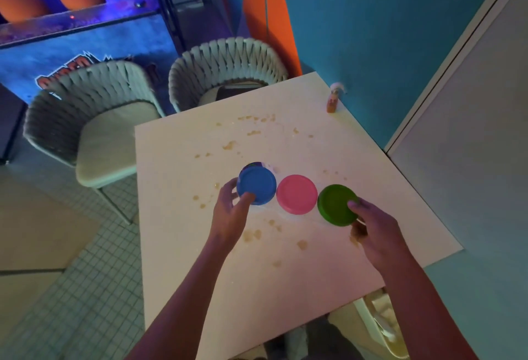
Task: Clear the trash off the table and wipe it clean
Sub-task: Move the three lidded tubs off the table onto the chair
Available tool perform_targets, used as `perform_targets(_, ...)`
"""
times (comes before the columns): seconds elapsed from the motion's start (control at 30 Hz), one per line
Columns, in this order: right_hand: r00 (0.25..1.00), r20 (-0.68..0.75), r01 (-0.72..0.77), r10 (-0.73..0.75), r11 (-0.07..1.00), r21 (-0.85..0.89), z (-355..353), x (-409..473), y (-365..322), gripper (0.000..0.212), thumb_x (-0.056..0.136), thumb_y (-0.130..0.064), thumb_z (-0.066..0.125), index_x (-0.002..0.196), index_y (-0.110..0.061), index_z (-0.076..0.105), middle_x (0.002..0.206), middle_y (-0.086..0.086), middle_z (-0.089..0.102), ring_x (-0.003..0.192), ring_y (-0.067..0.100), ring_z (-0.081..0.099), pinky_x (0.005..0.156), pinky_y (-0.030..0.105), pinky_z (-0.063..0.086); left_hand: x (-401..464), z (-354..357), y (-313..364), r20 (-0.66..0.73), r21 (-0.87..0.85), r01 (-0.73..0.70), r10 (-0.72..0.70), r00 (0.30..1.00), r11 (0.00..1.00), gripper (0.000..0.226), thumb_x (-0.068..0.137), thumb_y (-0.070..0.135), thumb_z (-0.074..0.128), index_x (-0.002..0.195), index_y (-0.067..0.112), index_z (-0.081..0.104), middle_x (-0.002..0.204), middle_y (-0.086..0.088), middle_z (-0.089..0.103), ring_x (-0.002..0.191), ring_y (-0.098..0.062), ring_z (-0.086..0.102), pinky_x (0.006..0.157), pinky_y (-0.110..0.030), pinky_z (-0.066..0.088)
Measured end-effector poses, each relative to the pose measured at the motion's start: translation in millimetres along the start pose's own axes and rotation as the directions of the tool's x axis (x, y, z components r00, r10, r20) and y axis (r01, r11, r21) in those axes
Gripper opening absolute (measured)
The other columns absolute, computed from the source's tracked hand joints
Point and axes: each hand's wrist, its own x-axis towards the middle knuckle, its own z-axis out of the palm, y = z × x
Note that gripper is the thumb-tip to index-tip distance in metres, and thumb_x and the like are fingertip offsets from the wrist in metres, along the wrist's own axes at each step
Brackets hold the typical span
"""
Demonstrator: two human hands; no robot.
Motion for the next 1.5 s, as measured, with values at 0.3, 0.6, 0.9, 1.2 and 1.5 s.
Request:
perform_targets(0.3,0.963,0.032,0.265,-0.267,0.925,-0.271,9.2,-40.3,37.2,0.033,0.094,-0.025,0.068,0.126,-0.016,0.069,0.11,0.004,0.071,0.097,0.017,0.062,0.082,0.036,0.052,-65.0,-25.8,-18.5,-0.026,-0.088,-0.054,0.052,0.998,0.995,0.077,0.076,0.06,0.063,0.146,0.037,0.04,0.124,0.016,0.065,0.112,-0.005,0.066,0.095,-0.038,0.054)
perform_targets(0.6,0.941,0.142,0.34,-0.309,0.866,-0.367,3.3,-73.8,64.4,0.044,0.099,-0.034,0.057,0.143,-0.031,0.052,0.14,0.001,0.057,0.122,0.017,0.052,0.102,0.031,0.038,-116.6,-26.1,-23.0,-0.143,-0.061,-0.082,0.072,0.987,0.995,0.087,0.08,0.068,0.059,0.154,0.054,0.015,0.141,0.019,0.05,0.113,-0.01,0.066,0.101,-0.046,0.052)
perform_targets(0.9,0.938,0.272,0.261,-0.216,0.954,-0.144,21.9,-104.7,82.1,0.056,0.101,-0.021,0.054,0.15,-0.041,0.034,0.149,-0.007,0.037,0.128,0.016,0.042,0.101,0.049,0.046,-156.8,-45.7,-42.3,-0.248,-0.056,-0.101,0.084,0.965,0.993,0.077,0.086,0.065,0.057,0.15,0.061,0.014,0.161,0.014,0.031,0.115,-0.015,0.066,0.081,-0.024,0.052)
perform_targets(1.2,0.927,0.268,0.319,-0.263,0.928,-0.192,70.7,-120.6,97.6,0.049,0.096,-0.028,0.064,0.141,-0.027,0.046,0.139,-0.001,0.052,0.126,0.023,0.053,0.105,0.054,0.047,-164.2,-93.2,-43.5,-0.313,-0.102,-0.072,0.037,0.949,0.992,0.083,0.082,0.063,0.061,0.153,0.051,0.019,0.145,0.015,0.048,0.103,0.002,0.067,0.091,-0.037,0.055)
perform_targets(1.5,0.923,0.31,0.304,-0.226,0.924,-0.232,167.3,-138.1,147.9,0.048,0.095,-0.025,0.065,0.141,-0.026,0.05,0.134,-0.002,0.056,0.115,0.016,0.056,0.097,0.047,0.051,-133.4,-200.9,-70.5,-0.317,-0.088,-0.037,0.007,0.949,0.995,0.081,0.078,0.071,0.062,0.149,0.048,0.03,0.136,0.011,0.059,0.102,-0.002,0.068,0.101,-0.046,0.051)
